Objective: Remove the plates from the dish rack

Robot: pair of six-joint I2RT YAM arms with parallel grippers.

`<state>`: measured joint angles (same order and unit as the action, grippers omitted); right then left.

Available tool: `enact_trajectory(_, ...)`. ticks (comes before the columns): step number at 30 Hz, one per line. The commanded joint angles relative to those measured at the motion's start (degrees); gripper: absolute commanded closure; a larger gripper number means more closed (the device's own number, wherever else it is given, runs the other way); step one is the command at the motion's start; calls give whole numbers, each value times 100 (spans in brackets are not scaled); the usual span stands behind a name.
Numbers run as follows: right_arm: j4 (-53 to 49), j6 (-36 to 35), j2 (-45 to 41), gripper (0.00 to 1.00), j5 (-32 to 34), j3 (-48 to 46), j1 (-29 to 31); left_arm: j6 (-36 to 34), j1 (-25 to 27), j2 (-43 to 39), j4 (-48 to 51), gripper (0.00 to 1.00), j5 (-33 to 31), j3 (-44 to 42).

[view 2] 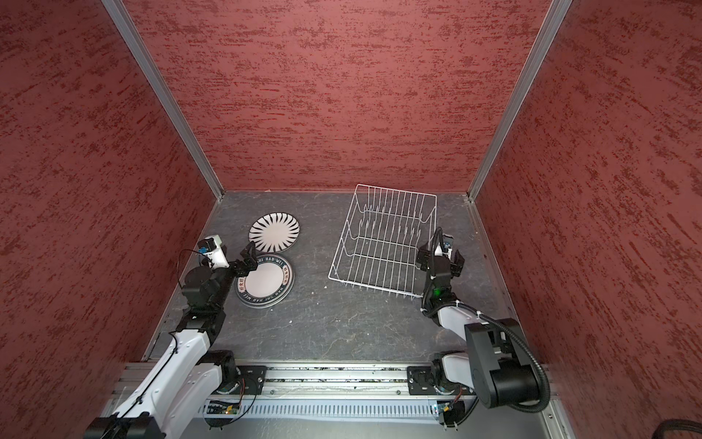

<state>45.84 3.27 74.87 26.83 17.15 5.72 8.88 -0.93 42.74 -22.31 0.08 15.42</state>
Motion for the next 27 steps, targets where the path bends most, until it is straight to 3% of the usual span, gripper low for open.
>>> enact_trajectory(1,1305,-192,229,1,-300,-226,-164,-244,23,-111,-457,1,-585,-170)
enact_trajectory(10,3025,-131,982,1,-993,-803,-497,-447,67,180,-1324,1,-529,-487)
enact_trajectory(14,3218,-200,1253,1,-1186,-779,-506,-908,75,305,-1705,1,212,-650)
enact_trajectory(16,3395,-297,1496,1,-1269,-696,-501,-992,84,533,-2006,1,282,-734)
enact_trajectory(18,2843,-222,1341,1,-1329,-567,-519,-952,81,813,-2375,0,194,-824)
enact_trajectory(27,2355,-142,1411,1,-1058,-232,-519,-1106,41,2348,-3142,1,53,-612)
